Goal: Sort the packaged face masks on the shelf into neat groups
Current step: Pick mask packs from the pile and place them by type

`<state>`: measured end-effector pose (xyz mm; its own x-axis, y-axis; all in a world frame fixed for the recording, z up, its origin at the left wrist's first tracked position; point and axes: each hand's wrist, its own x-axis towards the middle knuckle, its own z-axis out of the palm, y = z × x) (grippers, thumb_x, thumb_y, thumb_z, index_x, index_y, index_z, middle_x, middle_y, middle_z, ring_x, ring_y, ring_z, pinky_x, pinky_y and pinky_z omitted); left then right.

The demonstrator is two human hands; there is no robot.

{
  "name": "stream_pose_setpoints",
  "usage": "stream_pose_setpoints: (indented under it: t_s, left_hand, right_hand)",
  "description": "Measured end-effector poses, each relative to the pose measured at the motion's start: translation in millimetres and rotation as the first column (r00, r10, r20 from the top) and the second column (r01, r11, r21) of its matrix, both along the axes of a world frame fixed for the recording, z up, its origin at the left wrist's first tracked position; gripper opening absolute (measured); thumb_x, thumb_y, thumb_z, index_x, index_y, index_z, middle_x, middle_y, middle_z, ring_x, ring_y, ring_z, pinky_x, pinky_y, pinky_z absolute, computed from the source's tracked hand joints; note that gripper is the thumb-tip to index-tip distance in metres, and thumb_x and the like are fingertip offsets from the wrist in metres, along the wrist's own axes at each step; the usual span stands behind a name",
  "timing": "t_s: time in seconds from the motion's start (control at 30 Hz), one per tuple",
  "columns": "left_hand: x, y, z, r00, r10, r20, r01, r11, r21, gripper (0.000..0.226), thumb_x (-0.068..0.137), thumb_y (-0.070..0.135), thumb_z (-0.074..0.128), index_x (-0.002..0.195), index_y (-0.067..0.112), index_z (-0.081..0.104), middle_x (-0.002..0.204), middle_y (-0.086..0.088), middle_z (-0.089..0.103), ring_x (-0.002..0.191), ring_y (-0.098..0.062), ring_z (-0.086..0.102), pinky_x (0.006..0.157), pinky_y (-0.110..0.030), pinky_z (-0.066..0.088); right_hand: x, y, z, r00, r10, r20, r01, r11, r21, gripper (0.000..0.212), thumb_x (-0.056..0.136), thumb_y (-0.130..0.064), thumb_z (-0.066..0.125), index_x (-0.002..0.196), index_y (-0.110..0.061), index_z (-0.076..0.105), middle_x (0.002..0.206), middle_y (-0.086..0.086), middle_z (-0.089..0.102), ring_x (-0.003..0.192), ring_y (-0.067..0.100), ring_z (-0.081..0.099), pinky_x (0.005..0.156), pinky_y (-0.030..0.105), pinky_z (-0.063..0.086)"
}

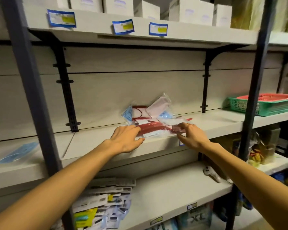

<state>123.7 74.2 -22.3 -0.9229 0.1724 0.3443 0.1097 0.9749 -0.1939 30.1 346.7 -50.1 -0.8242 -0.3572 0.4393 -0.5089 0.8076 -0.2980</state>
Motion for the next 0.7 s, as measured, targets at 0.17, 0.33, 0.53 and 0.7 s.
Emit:
stream_pose_setpoints:
  t_s: [0.17, 0.33, 0.53, 0.7]
  left_hand:
    - [-50.0, 19.4, 3.4, 0.999, 0.033, 0.009, -0.033, 0.999, 0.005, 0.043, 0.099, 0.055, 0.045, 0.117, 0.018, 0.058, 0.117, -0.004, 0.062, 0.102, -0.025, 0.059, 0.072, -0.034, 0.039]
    - [-90.0, 20.9, -0.1, 0.995, 0.08, 0.056, -0.08, 0.997, 0.013, 0.045, 0.098, 0.056, 0.047, 0.121, 0.018, 0.055, 0.121, -0.004, 0.06, 0.105, -0.027, 0.059, 0.082, -0.04, 0.049]
    - [-146.8, 7.1, -6.9, 0.975, 0.12, 0.187, -0.136, 0.988, 0.075, 0.053, 0.092, 0.064, 0.051, 0.125, 0.022, 0.053, 0.128, -0.003, 0.06, 0.108, -0.025, 0.059, 0.085, -0.04, 0.049]
    - [-193.3, -9.7, -2.6, 0.968, 0.109, 0.227, -0.142, 0.981, 0.132, 0.078, 0.081, 0.079, 0.054, 0.142, 0.031, 0.048, 0.144, 0.002, 0.055, 0.126, -0.025, 0.055, 0.095, -0.04, 0.049]
  right_hand:
    - [-56.7, 23.4, -3.5, 0.999, 0.012, 0.044, -0.012, 1.0, 0.004, 0.048, 0.093, -0.044, 0.06, 0.132, -0.016, 0.058, 0.128, 0.009, 0.066, 0.11, 0.029, 0.061, 0.084, 0.033, 0.049]
    - [-102.0, 24.0, -5.3, 0.996, 0.021, 0.081, -0.021, 1.0, 0.005, 0.057, 0.091, -0.042, 0.063, 0.14, -0.016, 0.052, 0.137, 0.01, 0.061, 0.119, 0.028, 0.058, 0.095, 0.038, 0.05]
    - [-147.4, 4.1, -3.9, 0.989, 0.018, 0.149, -0.022, 0.999, 0.026, 0.07, 0.087, -0.046, 0.066, 0.148, -0.016, 0.046, 0.146, 0.009, 0.054, 0.127, 0.029, 0.054, 0.102, 0.043, 0.049]
    - [-189.9, -12.3, -2.5, 0.954, 0.005, 0.3, -0.029, 0.997, 0.076, 0.069, 0.089, -0.045, 0.063, 0.149, -0.021, 0.041, 0.145, 0.011, 0.052, 0.124, 0.029, 0.054, 0.103, 0.043, 0.048]
